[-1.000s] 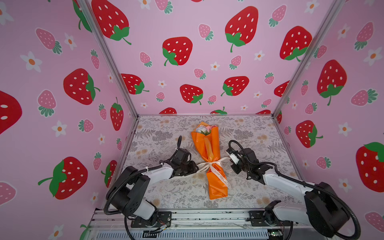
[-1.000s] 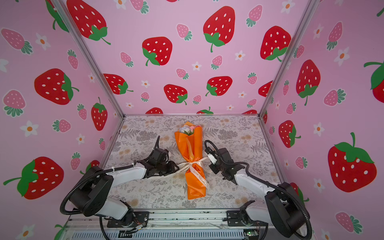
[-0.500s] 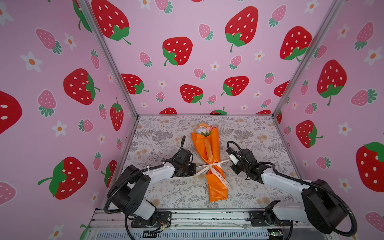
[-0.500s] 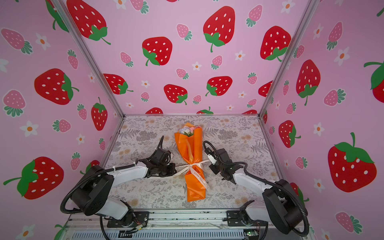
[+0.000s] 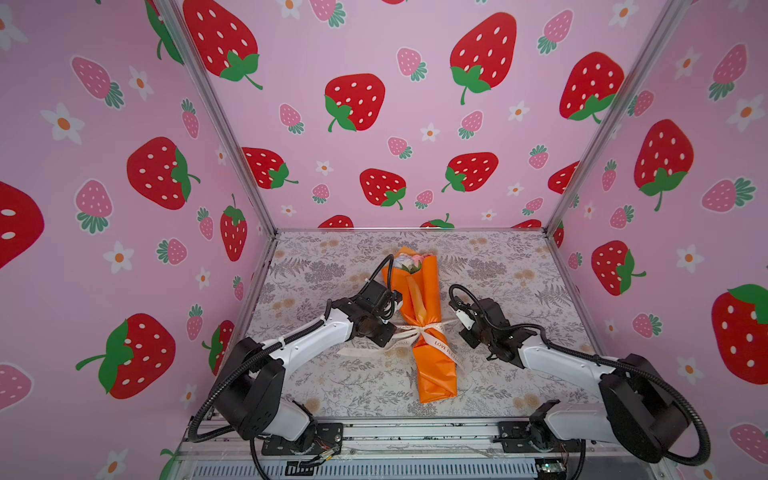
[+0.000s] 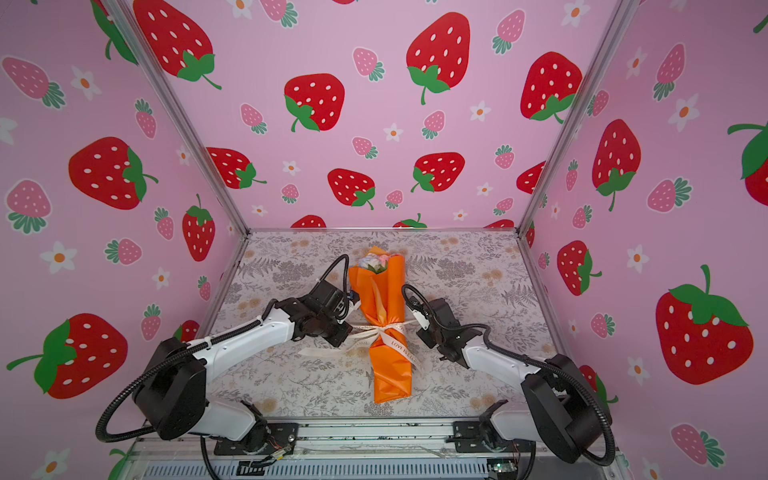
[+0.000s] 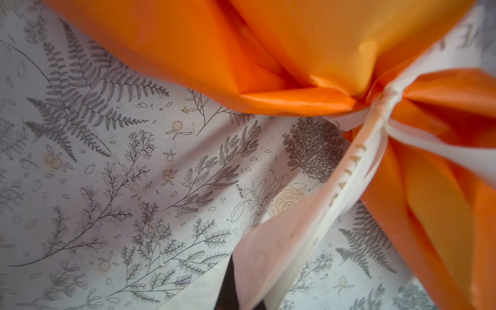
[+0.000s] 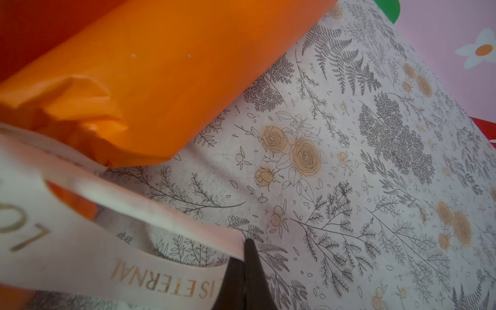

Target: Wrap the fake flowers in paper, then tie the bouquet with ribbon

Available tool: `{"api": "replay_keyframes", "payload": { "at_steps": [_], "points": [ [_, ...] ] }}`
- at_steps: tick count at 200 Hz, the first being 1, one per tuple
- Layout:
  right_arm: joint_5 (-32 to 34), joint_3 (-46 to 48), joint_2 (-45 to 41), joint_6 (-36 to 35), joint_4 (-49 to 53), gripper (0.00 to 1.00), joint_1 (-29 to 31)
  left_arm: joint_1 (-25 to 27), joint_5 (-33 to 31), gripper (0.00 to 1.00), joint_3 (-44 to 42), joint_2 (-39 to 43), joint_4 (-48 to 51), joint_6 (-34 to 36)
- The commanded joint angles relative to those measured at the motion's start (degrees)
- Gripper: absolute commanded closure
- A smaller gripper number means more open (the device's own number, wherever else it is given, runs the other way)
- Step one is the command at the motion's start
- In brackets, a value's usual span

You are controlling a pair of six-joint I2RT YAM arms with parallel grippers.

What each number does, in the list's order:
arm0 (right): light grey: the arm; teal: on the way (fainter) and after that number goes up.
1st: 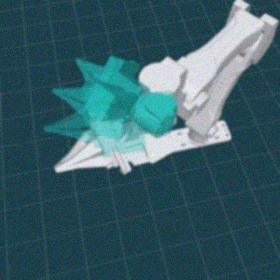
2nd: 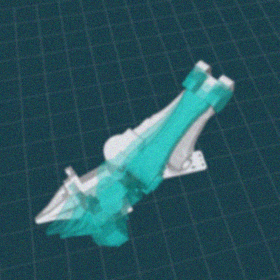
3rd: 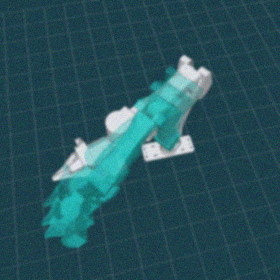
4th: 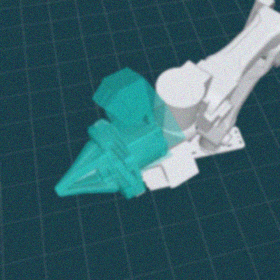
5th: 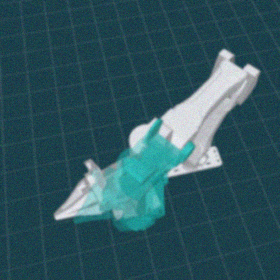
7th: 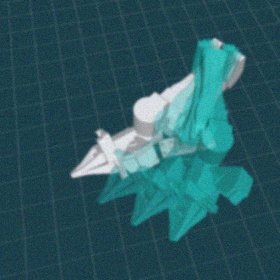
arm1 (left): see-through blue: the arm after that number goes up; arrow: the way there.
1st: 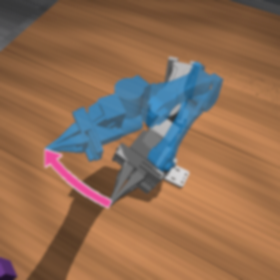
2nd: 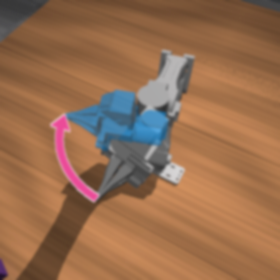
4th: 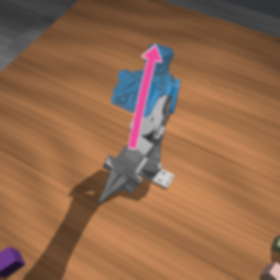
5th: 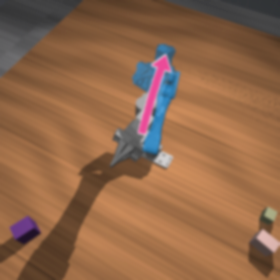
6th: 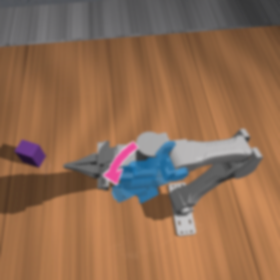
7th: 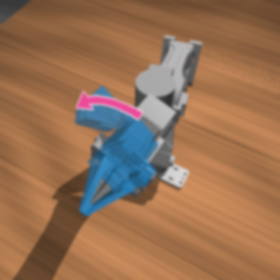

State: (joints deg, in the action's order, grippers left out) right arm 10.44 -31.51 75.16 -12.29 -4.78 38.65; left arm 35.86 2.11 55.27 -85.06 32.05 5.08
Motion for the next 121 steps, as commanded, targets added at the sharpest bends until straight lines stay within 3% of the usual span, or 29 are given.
{"api": "replay_keyframes", "payload": {
  "at_steps": [1, 66, 78, 100, 121],
  "points": [
    [10.0, 0.3, -0.3, -0.6, 2.3, 1.0, -2.2, -1.3, -16.7, 1.0, 0.7, -1.6, 15.7, 9.9],
    [8.9, 0.3, -0.6, -1.7, 2.2, 1.0, -2.1, -0.2, -25.1, 1.0, 3.5, -4.0, 17.5, 17.6],
    [7.0, 0.2, -0.6, -1.8, 2.1, 1.0, -2.1, -0.3, -23.1, 1.0, 4.8, -4.1, 17.5, 15.8],
    [0.7, -0.5, -0.7, -1.3, 2.1, 1.0, -2.0, -0.1, -13.7, 1.0, 7.7, -4.7, 16.1, 9.7],
    [-0.4, -0.6, -1.4, 0.2, 1.8, 1.0, -1.8, 0.3, -14.1, 0.99, 7.8, -5.9, 14.0, 5.3]
  ]
}}
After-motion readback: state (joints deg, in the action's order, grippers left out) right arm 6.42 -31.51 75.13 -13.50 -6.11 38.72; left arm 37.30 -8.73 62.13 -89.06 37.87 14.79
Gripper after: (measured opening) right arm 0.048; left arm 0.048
